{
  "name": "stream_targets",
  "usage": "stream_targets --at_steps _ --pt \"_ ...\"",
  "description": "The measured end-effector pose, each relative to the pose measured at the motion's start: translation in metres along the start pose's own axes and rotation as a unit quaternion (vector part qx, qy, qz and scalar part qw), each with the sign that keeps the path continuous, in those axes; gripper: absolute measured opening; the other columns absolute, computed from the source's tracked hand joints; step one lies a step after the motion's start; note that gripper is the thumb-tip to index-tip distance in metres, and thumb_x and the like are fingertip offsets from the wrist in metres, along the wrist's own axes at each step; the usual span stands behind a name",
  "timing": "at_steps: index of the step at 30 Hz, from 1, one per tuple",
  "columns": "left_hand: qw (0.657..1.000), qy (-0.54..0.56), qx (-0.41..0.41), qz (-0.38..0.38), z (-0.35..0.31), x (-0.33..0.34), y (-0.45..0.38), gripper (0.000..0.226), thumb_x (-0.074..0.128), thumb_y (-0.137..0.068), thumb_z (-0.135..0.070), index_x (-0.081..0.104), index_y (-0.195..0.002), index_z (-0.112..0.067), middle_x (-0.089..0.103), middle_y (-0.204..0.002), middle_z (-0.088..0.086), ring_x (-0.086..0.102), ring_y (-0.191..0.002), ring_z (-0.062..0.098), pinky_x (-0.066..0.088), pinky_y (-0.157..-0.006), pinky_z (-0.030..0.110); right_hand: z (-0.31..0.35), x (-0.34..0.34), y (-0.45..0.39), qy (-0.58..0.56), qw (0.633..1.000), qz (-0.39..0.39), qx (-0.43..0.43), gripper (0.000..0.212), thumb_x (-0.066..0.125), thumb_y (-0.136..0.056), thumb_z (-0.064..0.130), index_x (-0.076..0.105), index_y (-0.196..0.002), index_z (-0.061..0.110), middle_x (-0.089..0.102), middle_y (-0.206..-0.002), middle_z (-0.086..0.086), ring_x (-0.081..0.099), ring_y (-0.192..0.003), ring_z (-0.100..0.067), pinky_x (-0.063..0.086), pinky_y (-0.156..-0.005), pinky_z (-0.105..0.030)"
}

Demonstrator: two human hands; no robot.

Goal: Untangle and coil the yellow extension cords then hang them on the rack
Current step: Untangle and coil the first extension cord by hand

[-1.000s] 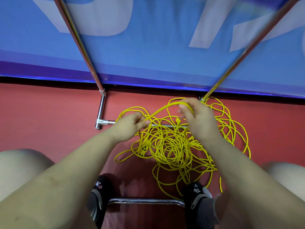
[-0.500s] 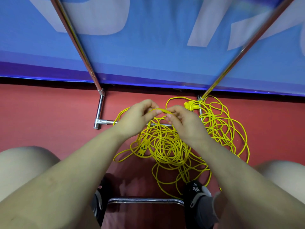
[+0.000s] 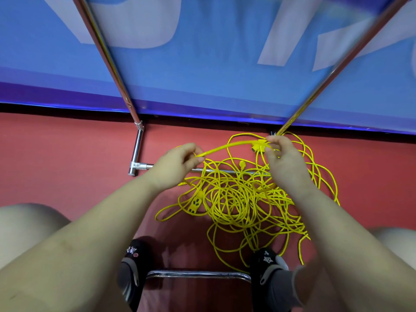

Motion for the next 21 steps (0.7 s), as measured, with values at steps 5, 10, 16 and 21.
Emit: stream_targets --at_steps 5,10,16,21 --pt "0.998 0.015 0.055 0.006 -0.021 0.01 -0.004 0.008 0.057 -0.093 -0.023 0.061 -0.087 -0.027 0.053 -0.061 -0.017 0.046 -0.061 0.007 0.043 -0.066 0.031 0.024 0.019 0.019 -0.024 0.984 0.129 -0.119 0.035 0.058 -0.091 0.023 0.055 -0.126 0.018 0.059 -0.124 0.001 0.052 -0.116 -0.011 0.038 -0.1 -0.023" --pt "0.997 0.039 0.069 -0.005 -0.035 0.009 -0.005 0.012 0.056 -0.093 -0.024 0.059 -0.083 -0.029 0.054 -0.065 -0.012 0.049 -0.066 0.01 0.044 -0.065 0.03 0.032 0.022 0.019 -0.074 0.986 0.095 -0.115 0.013 0.062 -0.087 0.015 0.066 -0.1 0.013 0.06 -0.083 0.009 0.059 -0.081 -0.008 0.049 -0.077 -0.023" --pt "0.998 -0.007 -0.02 0.053 -0.008 0.01 -0.002 0.032 0.052 -0.093 -0.042 0.056 -0.084 -0.012 0.06 -0.075 0.011 0.053 -0.067 0.024 0.047 -0.072 0.04 0.033 0.014 0.015 -0.086 0.988 0.033 -0.124 0.009 0.06 -0.089 0.015 0.066 -0.095 0.018 0.063 -0.09 0.003 0.059 -0.079 -0.005 0.039 -0.069 -0.002" --pt "0.996 -0.038 -0.055 0.06 0.004 0.011 -0.002 0.012 0.048 -0.097 -0.031 0.049 -0.087 -0.025 0.056 -0.076 -0.006 0.054 -0.072 0.019 0.045 -0.075 0.036 0.026 0.011 0.014 -0.114 0.988 -0.028 -0.102 0.011 0.059 -0.09 0.014 0.06 -0.093 0.024 0.065 -0.094 -0.004 0.059 -0.078 -0.004 0.042 -0.07 -0.006"
Point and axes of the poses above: each hand's wrist, its own y-axis away from the middle knuckle, its own x-axis out of the palm, z = x × y, the point moved 2 cm from there along -y, towards the middle knuckle
